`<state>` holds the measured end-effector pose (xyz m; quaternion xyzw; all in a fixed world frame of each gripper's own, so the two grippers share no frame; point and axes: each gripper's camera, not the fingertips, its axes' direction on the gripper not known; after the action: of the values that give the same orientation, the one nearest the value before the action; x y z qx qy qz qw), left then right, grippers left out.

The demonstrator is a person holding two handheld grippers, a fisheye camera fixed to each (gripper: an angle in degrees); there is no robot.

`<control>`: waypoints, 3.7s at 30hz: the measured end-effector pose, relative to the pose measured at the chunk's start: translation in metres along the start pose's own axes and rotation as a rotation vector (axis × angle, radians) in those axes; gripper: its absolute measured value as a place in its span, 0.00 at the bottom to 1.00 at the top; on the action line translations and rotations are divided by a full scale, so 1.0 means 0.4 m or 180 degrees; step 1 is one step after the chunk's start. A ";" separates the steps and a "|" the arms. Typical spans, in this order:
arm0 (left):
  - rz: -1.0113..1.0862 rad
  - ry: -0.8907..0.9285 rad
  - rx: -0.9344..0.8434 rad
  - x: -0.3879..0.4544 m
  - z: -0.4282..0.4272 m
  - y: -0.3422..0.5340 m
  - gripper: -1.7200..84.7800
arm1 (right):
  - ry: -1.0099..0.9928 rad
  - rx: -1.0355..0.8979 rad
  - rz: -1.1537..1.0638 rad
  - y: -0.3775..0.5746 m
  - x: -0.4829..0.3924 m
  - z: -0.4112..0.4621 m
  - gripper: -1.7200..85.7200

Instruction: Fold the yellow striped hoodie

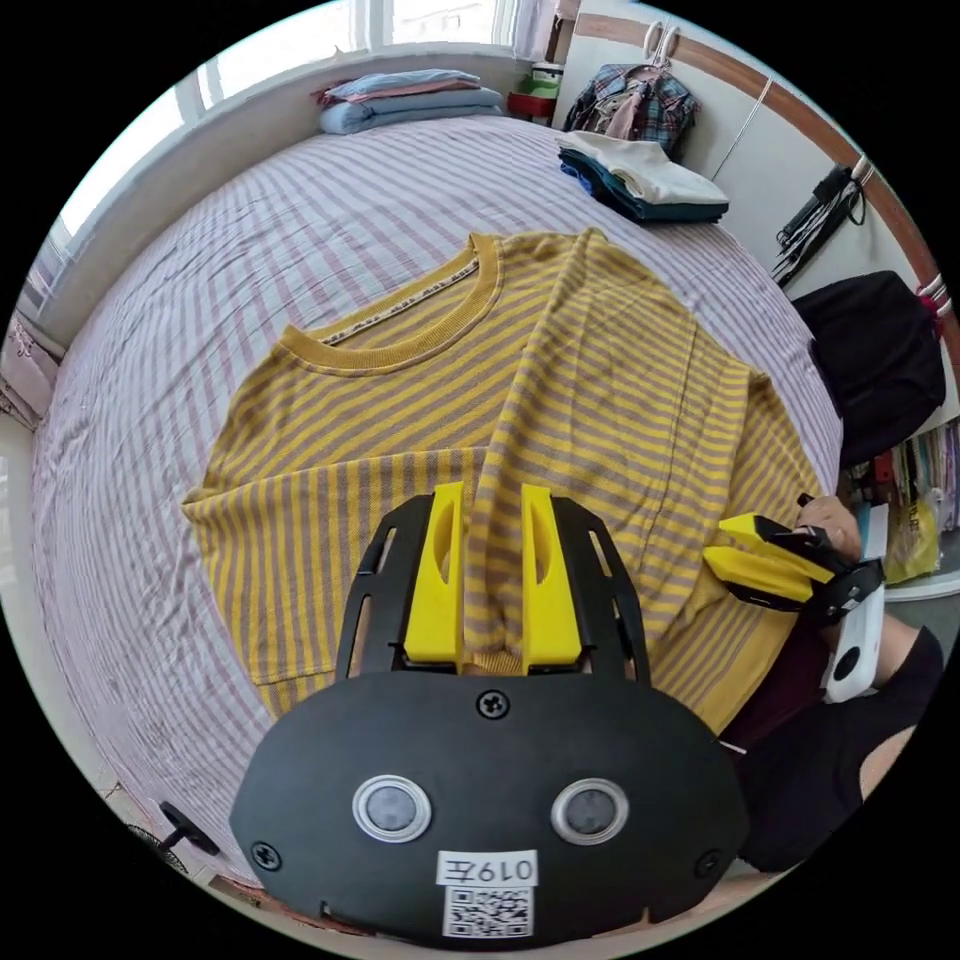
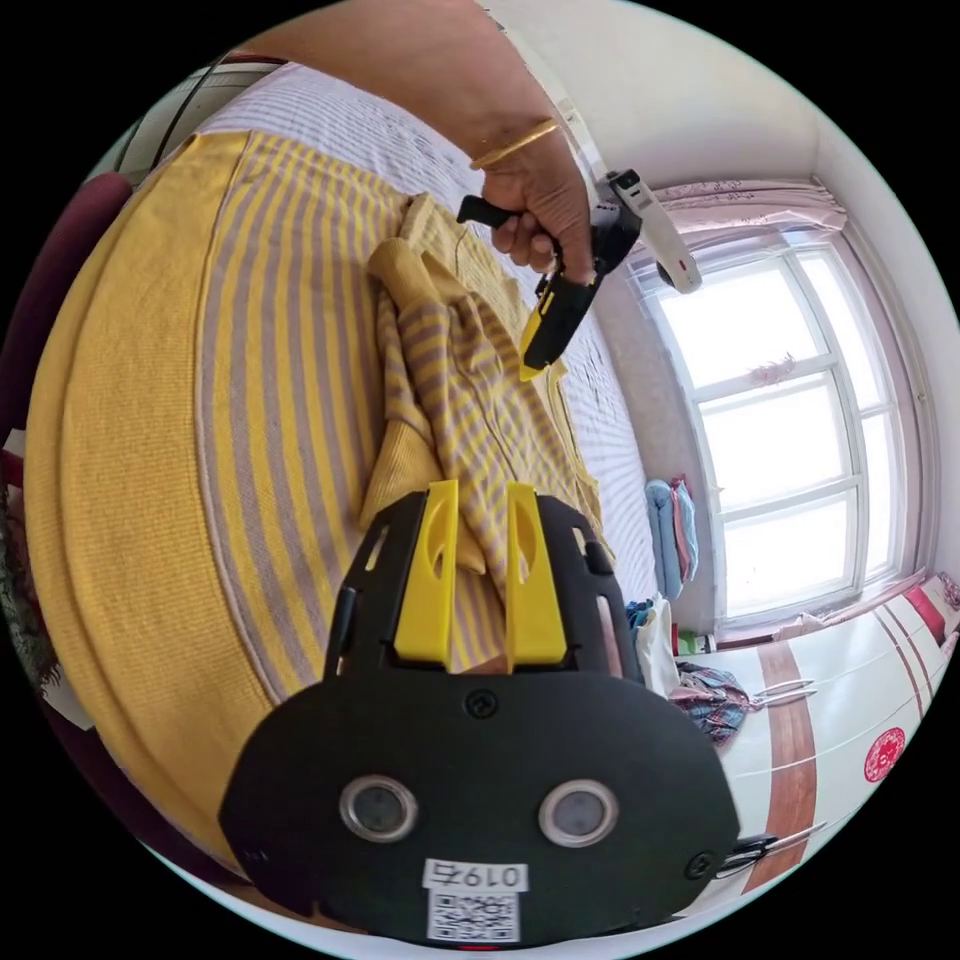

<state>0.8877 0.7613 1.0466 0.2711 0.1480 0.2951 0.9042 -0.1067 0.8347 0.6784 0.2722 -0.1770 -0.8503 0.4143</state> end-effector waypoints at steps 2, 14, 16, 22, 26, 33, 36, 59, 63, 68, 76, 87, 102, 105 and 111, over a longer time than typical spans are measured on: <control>-0.0035 0.0397 -0.0078 -0.032 0.002 -0.032 0.08 | 0.0004 -0.0005 -0.0026 0.001 -0.008 0.014 0.07; -0.0396 0.0448 -0.0210 -0.124 -0.001 -0.100 0.04 | -0.0433 -0.0035 -0.0218 0.034 -0.003 0.057 0.01; -0.0432 0.0482 -0.0241 -0.130 0.006 -0.109 0.04 | -0.0413 -0.0061 -0.0236 0.037 -0.016 0.074 0.01; -0.0322 0.0558 -0.0197 -0.148 -0.033 -0.120 0.07 | 0.0140 0.0163 -0.0172 0.035 -0.043 0.060 0.08; -0.0277 0.0779 -0.0066 -0.179 -0.082 -0.101 0.10 | 0.0015 0.0501 0.0036 0.027 -0.032 0.038 0.10; -0.0189 0.0756 -0.0402 -0.202 -0.053 -0.091 0.11 | -0.0310 0.0510 0.0046 0.001 -0.063 0.114 0.11; -0.0206 0.0828 -0.0450 -0.214 -0.032 -0.095 0.10 | -0.0367 0.0467 0.0058 -0.005 -0.075 0.151 0.09; -0.0258 0.0632 -0.0639 -0.249 0.089 -0.084 0.04 | -0.1027 0.0421 0.0206 0.062 -0.130 0.269 0.03; -0.0372 0.0765 -0.0558 -0.266 0.115 -0.055 0.05 | -0.0620 0.0386 0.0104 0.069 -0.189 0.258 0.09; -0.0473 0.0977 -0.0406 -0.300 0.136 0.012 0.07 | -0.0424 0.0491 0.0048 0.118 -0.221 0.197 0.11; -0.0484 0.1115 0.0080 -0.295 0.141 0.049 0.07 | -0.0611 0.0108 0.0614 0.376 -0.070 0.274 0.08; -0.0467 0.0919 0.0219 -0.141 0.405 -0.066 0.04 | -0.0491 -0.0179 0.0297 0.434 -0.198 0.342 0.02; -0.0268 0.1017 0.1460 -0.035 0.421 0.353 0.03 | -0.0068 0.0807 0.2237 0.786 -0.108 0.128 0.01; -0.0335 0.0795 0.1718 0.017 0.402 0.595 0.03 | -0.0516 0.1518 0.3074 0.961 -0.081 0.038 0.01; -0.0994 0.0593 0.2079 0.116 0.518 1.081 0.03 | -0.0977 0.1642 0.3399 1.117 -0.254 -0.110 0.01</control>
<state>0.8167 0.9999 1.4589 0.4914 0.3556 0.1142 0.7868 0.2433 0.6472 0.9110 0.1118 -0.5468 -0.4845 0.6736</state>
